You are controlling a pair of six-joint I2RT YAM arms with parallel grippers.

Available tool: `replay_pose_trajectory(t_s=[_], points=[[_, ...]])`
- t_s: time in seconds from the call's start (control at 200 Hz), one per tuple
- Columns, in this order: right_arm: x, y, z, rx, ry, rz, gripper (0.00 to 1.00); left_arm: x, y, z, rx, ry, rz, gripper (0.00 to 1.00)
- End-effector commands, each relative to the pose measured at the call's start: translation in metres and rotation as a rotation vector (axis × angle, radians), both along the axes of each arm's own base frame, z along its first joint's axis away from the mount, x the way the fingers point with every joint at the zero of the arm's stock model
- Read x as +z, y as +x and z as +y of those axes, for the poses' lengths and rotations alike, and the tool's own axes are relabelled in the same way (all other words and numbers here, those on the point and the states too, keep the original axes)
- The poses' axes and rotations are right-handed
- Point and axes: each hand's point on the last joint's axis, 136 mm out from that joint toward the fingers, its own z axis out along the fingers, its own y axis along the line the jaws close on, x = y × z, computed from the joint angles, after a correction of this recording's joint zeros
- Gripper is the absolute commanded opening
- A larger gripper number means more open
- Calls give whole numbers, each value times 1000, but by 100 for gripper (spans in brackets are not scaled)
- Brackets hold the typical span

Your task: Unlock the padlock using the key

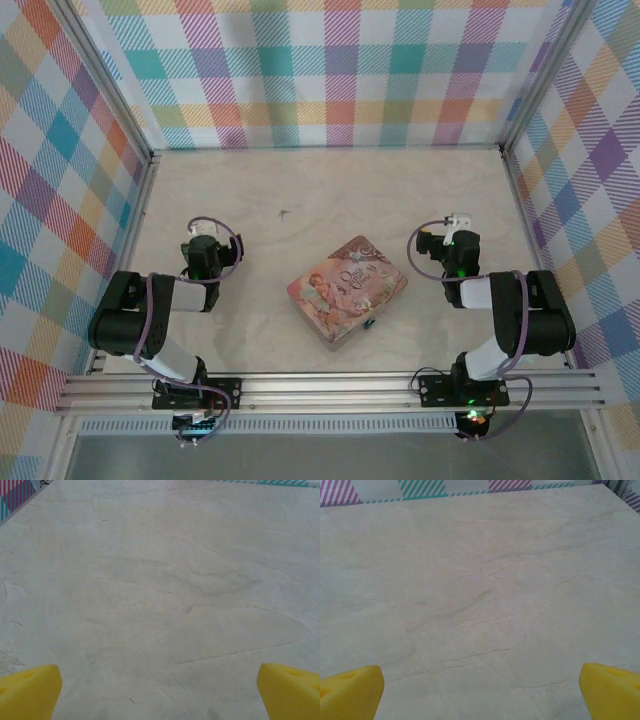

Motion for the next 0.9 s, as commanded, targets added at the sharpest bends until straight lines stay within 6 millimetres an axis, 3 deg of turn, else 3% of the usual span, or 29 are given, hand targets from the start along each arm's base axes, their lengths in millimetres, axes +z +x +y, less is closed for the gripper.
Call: replay_pose_trajectory(t_s=[0.0,0.72,0.895], points=[[15,6,0,-2,-1,-56,99,10,7,0,-5,4,-33,100],[15,6,0,-1,-1,-57,100,10,7,0,-6,3,-33,100],[37,1,4,24,-6,-80,100,36,10,14,86,18,12,100]])
